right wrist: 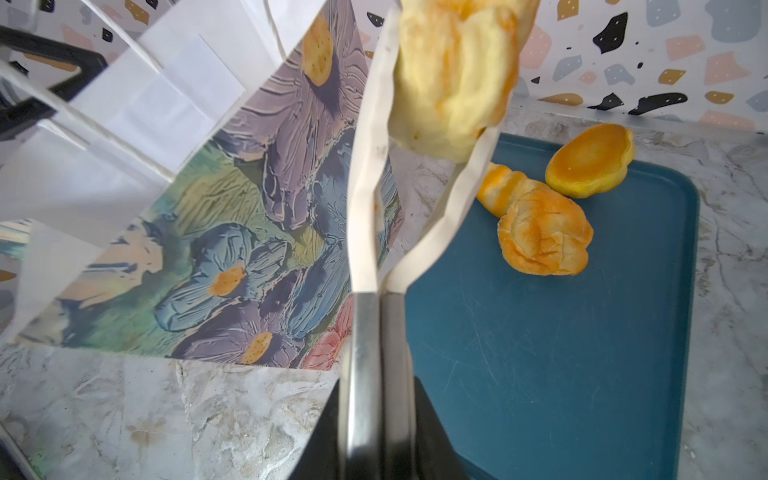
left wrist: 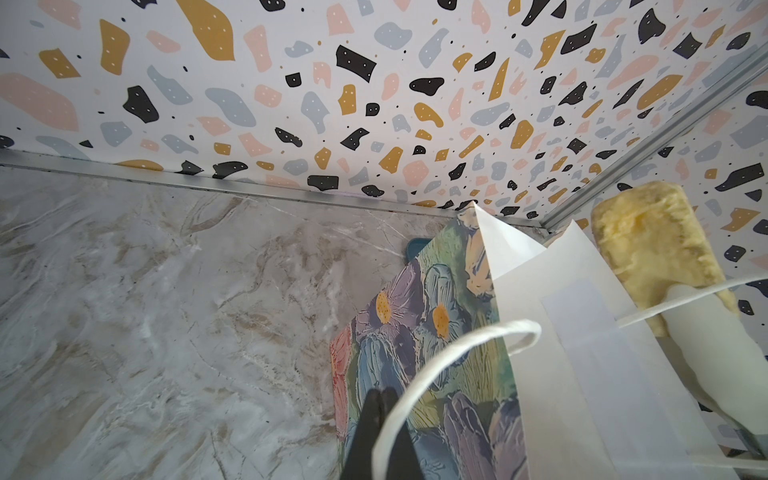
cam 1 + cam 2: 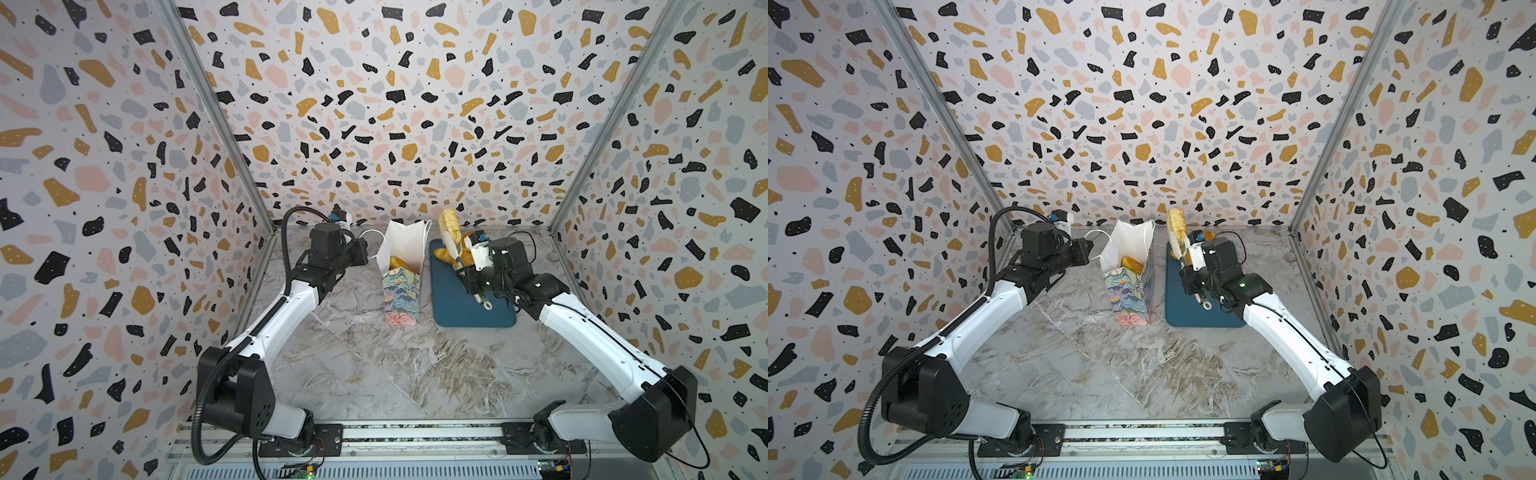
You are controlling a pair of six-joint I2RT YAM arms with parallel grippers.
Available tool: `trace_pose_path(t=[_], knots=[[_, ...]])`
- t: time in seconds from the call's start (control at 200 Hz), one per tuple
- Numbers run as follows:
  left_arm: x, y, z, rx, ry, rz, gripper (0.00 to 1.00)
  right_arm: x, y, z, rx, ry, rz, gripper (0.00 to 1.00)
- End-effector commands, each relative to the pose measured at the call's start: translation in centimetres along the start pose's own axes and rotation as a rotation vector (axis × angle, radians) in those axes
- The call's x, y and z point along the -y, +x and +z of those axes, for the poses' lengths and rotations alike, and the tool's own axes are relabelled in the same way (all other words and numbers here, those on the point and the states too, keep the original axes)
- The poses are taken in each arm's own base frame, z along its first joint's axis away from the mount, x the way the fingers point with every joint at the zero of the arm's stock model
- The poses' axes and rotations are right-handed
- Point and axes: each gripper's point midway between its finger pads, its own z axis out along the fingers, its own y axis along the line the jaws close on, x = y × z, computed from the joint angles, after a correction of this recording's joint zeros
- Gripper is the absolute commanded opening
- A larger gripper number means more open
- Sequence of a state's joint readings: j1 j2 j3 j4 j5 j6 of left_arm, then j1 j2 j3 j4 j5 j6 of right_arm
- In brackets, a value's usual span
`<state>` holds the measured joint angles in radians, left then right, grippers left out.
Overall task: Place the fake bread into the paper bag
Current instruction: 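Lift the bread stick with the tongs and carry it toward the bag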
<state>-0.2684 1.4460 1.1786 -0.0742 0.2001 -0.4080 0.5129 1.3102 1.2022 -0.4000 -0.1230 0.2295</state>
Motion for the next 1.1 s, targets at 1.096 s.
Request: trace_pose_path(t=[1.096], knots=[[0.8,-1.9,-0.9,0.048,0.023,0.011,0.0,-7.2,-9.9,-7.7,0.265,-0.156,-0.023,0.0]])
